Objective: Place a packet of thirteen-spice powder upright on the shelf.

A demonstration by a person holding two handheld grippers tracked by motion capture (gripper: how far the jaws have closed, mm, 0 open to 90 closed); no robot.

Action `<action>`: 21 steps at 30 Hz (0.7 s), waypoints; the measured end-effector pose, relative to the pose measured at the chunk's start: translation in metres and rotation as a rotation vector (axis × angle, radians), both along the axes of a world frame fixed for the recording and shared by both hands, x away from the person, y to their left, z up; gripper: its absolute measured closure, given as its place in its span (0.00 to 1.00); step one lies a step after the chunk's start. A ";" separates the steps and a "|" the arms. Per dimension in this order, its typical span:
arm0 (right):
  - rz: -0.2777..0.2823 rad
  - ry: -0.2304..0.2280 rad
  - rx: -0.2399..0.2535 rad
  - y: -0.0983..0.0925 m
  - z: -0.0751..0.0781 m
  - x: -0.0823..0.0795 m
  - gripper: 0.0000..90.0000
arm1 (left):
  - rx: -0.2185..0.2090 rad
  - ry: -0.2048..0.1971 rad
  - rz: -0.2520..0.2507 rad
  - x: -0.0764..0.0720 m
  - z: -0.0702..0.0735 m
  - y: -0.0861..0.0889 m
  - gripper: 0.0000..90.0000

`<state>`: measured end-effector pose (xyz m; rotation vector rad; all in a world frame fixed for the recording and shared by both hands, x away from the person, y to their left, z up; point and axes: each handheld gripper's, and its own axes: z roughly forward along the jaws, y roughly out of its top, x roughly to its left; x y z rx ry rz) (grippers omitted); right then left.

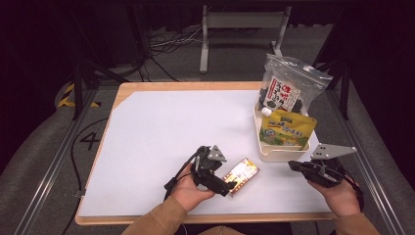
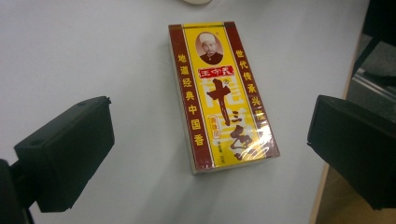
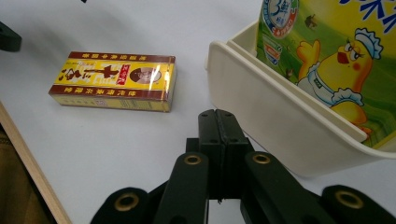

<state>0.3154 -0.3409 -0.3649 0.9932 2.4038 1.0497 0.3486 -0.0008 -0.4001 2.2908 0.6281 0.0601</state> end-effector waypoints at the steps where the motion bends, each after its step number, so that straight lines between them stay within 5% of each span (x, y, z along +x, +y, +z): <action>1: 0.000 0.000 0.000 0.000 0.000 0.000 1.00 | 0.003 0.014 -0.004 0.001 -0.003 -0.003 0.01; 11: 0.000 -0.003 -0.001 -0.001 0.001 -0.001 1.00 | 0.090 0.064 0.002 0.003 -0.021 -0.022 0.00; 21: 0.005 0.000 -0.003 0.000 0.000 -0.001 1.00 | 0.172 0.039 0.028 -0.003 -0.033 -0.038 0.05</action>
